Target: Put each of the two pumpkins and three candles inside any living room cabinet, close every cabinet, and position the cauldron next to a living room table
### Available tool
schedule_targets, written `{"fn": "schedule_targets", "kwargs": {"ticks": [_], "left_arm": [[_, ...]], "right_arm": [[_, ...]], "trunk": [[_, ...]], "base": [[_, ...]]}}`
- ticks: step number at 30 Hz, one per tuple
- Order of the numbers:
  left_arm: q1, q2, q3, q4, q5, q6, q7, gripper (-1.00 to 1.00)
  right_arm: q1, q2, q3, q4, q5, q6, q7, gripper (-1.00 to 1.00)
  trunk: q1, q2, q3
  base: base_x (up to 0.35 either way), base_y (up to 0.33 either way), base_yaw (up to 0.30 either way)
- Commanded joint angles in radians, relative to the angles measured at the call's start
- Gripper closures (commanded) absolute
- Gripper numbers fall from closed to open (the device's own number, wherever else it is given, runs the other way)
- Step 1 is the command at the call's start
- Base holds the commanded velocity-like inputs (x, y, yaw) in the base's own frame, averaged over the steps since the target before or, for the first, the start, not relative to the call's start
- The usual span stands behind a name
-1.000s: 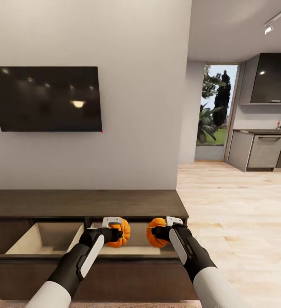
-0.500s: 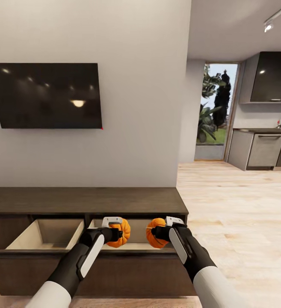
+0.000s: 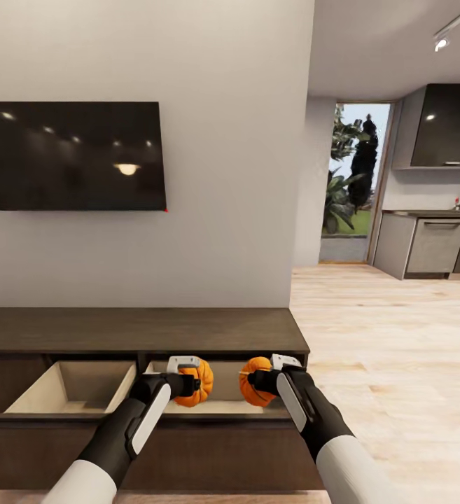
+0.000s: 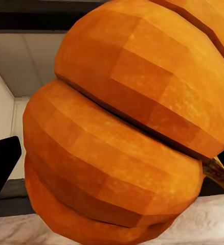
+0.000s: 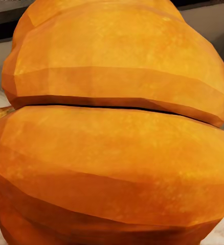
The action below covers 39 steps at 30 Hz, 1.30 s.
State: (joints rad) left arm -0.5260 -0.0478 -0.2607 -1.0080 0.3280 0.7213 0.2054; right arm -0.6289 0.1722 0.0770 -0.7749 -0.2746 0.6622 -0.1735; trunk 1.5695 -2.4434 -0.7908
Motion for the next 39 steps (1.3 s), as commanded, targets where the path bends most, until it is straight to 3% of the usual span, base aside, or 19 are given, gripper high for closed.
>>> {"fn": "schedule_targets", "kwargs": {"ticks": [1,13,19,27,39], "left_arm": [[-0.001,0.000,-0.002,-0.002,0.010,0.010,0.010,1.00],[-0.017,-0.001,-0.002,-0.008,0.011,0.105,0.011,1.00],[-0.019,-0.001,-0.002,-0.009,0.011,0.112,0.012,1.00],[-0.020,-0.001,-0.002,-0.003,0.011,0.115,0.012,1.00],[-0.022,-0.004,-0.002,0.002,0.009,0.125,0.011,1.00]], "right_arm": [[-0.001,0.000,0.003,-0.001,-0.011,0.003,-0.010,1.00],[-0.024,0.000,0.004,0.013,-0.011,0.068,-0.015,1.00],[-0.035,0.000,0.004,0.036,-0.010,0.072,-0.019,1.00],[-0.095,0.000,0.004,0.163,-0.008,0.073,-0.020,1.00],[-0.103,0.001,0.004,0.181,-0.008,0.091,-0.019,1.00]], "trunk": [[0.000,-0.001,-0.001],[0.000,-0.001,-0.001],[0.000,-0.001,-0.001],[0.000,-0.001,-0.001],[0.000,-0.001,-0.001]], "base": [[0.034,0.000,0.000],[0.063,0.000,0.000],[0.018,0.000,0.000],[0.005,0.000,0.000],[0.109,0.000,0.000]]}}
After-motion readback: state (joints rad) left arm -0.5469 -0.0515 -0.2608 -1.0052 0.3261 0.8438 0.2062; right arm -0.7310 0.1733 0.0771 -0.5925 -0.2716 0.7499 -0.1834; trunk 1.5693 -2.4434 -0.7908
